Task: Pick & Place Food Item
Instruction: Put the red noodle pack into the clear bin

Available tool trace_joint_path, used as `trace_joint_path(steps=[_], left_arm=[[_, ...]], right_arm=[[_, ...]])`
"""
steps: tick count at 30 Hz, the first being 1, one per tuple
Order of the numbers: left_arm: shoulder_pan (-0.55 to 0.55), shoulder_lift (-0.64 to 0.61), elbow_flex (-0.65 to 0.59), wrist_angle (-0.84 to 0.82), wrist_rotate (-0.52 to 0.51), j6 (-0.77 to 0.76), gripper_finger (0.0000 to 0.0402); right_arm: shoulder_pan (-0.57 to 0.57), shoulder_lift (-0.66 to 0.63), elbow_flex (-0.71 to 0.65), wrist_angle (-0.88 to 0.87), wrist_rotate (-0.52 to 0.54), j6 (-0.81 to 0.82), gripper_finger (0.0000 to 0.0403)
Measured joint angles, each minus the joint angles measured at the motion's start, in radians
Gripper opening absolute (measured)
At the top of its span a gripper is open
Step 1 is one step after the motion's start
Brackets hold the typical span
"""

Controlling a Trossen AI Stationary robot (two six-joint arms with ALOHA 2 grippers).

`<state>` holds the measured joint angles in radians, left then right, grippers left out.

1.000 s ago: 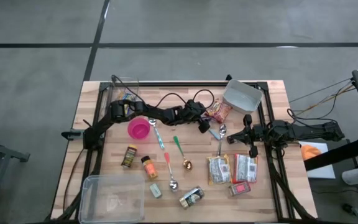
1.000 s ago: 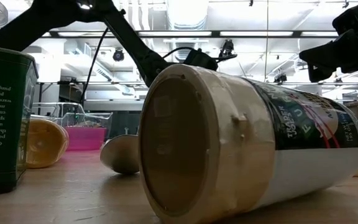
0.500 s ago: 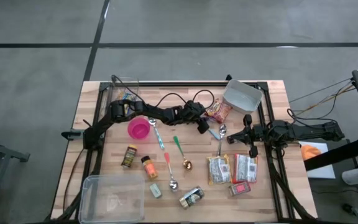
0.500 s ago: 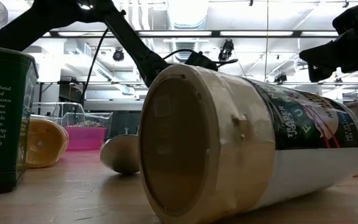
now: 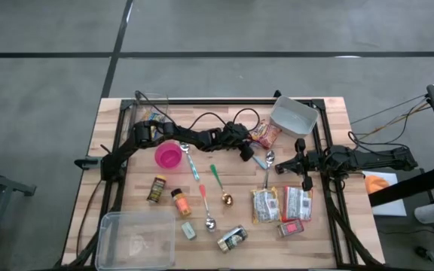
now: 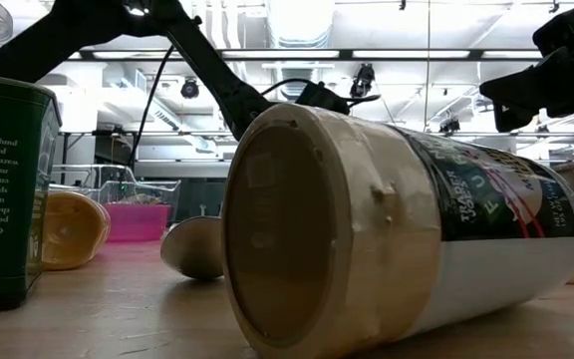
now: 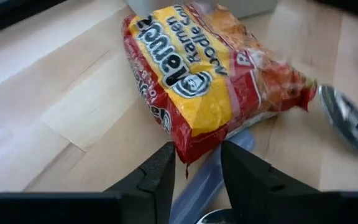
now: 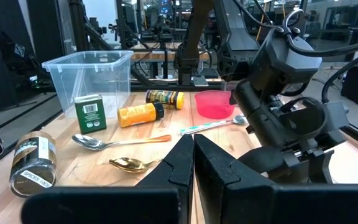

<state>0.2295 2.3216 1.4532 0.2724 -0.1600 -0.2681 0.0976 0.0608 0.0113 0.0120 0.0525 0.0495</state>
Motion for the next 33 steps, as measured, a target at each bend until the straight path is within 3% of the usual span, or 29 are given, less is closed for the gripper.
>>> trace_joint_path(steps=[4, 12, 19, 33], left_arm=[[-0.002, -0.019, 0.0, 0.024, -0.022, -0.069, 0.013], [0.0, -0.049, 0.002, 0.139, -0.039, -0.021, 0.013], [0.004, -0.026, 0.001, 0.114, -0.085, -0.02, 0.013], [-0.005, -0.02, 0.002, -0.064, -0.046, -0.043, 0.013]], right_arm=[[0.0, 0.0, 0.0, 0.0, 0.0, 0.0, 0.001], [0.0, 0.0, 0.0, -0.001, 0.0, 0.0, 0.001], [0.0, 0.0, 0.0, 0.0, 0.0, 0.0, 0.001], [0.0, 0.0, 0.0, 0.0, 0.0, 0.0, 0.001]])
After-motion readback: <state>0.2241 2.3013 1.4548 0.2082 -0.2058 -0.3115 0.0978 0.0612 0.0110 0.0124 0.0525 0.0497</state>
